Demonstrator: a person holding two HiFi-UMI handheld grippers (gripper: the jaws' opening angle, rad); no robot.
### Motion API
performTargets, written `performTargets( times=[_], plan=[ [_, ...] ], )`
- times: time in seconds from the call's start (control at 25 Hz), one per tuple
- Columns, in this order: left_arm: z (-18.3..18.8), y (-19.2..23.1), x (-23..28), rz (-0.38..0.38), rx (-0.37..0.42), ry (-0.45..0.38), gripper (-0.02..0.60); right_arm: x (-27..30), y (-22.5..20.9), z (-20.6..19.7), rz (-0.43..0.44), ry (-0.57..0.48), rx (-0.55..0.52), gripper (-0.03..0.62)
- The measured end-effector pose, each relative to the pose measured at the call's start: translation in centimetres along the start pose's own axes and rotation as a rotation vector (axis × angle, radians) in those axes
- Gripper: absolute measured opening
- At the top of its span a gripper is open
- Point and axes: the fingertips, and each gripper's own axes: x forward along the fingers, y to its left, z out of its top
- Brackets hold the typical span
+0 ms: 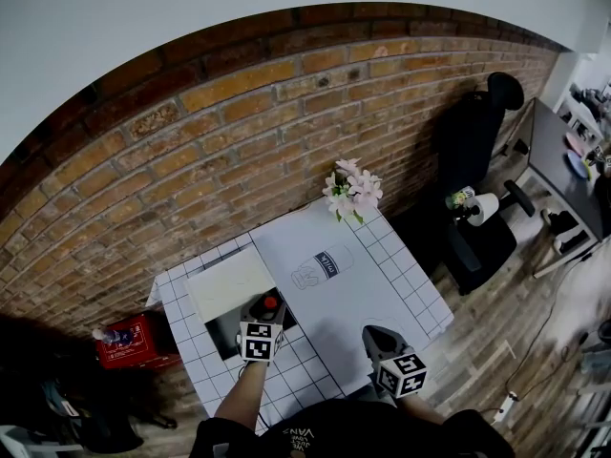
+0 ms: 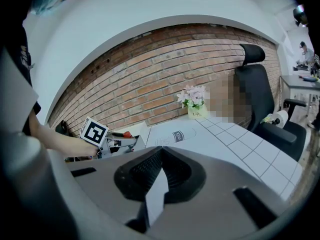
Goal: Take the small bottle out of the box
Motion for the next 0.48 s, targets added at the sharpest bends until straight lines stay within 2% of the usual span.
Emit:
performTargets(
  times=[0.48],
  plan=[
    [0.27, -0.1, -0.82, 0.032, -0.016, -0.002, 0.209, 0.28, -0.26, 0.54, 0.039, 0.011, -0.031, -0.002]
  ],
)
